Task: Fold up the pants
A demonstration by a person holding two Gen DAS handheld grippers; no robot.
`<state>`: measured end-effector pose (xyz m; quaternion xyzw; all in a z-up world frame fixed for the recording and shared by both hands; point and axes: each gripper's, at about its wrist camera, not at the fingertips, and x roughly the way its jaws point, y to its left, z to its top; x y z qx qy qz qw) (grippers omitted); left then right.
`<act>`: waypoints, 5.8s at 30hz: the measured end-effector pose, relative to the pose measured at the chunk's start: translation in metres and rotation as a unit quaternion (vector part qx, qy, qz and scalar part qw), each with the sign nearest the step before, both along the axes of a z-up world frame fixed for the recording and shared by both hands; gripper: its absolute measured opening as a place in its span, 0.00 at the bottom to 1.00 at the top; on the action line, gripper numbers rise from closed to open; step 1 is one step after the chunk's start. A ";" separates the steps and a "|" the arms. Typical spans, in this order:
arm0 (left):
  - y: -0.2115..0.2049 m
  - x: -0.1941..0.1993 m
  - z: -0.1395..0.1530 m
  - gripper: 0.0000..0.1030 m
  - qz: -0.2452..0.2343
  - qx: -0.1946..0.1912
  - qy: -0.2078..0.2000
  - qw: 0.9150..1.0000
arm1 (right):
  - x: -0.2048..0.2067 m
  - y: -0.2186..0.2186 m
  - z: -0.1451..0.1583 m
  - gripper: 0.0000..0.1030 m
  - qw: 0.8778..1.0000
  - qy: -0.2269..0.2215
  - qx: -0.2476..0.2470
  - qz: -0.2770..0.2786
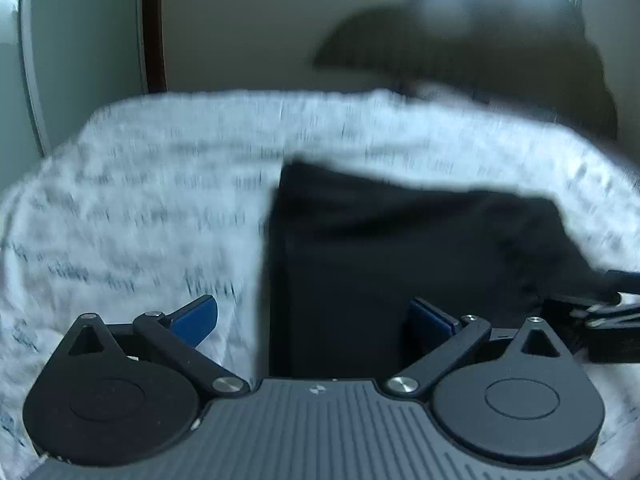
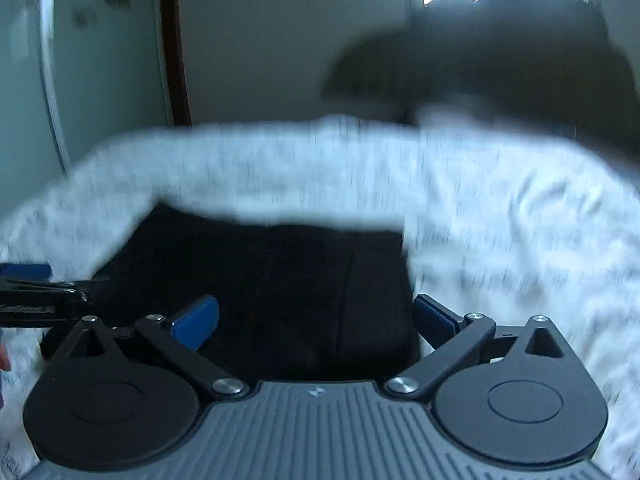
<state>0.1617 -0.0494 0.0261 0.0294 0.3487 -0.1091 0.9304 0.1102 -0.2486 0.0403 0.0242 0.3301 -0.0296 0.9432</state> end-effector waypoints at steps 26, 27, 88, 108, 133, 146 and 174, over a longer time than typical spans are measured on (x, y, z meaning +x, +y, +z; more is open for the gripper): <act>0.015 -0.102 0.013 1.00 0.021 -0.010 -0.023 0.999 | -0.075 0.008 0.011 1.00 0.989 0.052 0.113 -0.081; 0.015 -0.106 0.011 1.00 0.024 -0.010 -0.025 0.999 | -0.081 0.022 0.005 1.00 0.996 0.036 0.061 -0.055; 0.040 -0.065 0.030 0.99 0.035 -0.053 -0.043 0.997 | -0.070 0.000 0.023 1.00 0.994 -0.108 0.012 -0.008; -0.011 -0.039 0.000 0.99 0.022 0.045 -0.036 0.998 | 0.036 0.002 -0.013 1.00 0.996 0.013 -0.082 0.032; -0.020 -0.065 0.004 0.99 0.008 0.038 -0.053 0.998 | -0.017 -0.001 -0.026 1.00 0.999 -0.009 -0.032 -0.011; -0.015 -0.080 0.002 0.99 0.004 0.031 -0.048 0.998 | -0.035 0.007 -0.015 1.00 0.995 -0.034 -0.073 -0.059; 0.018 -0.115 -0.018 1.00 0.041 -0.001 -0.034 0.999 | -0.082 0.044 -0.033 1.00 0.999 -0.006 -0.041 -0.012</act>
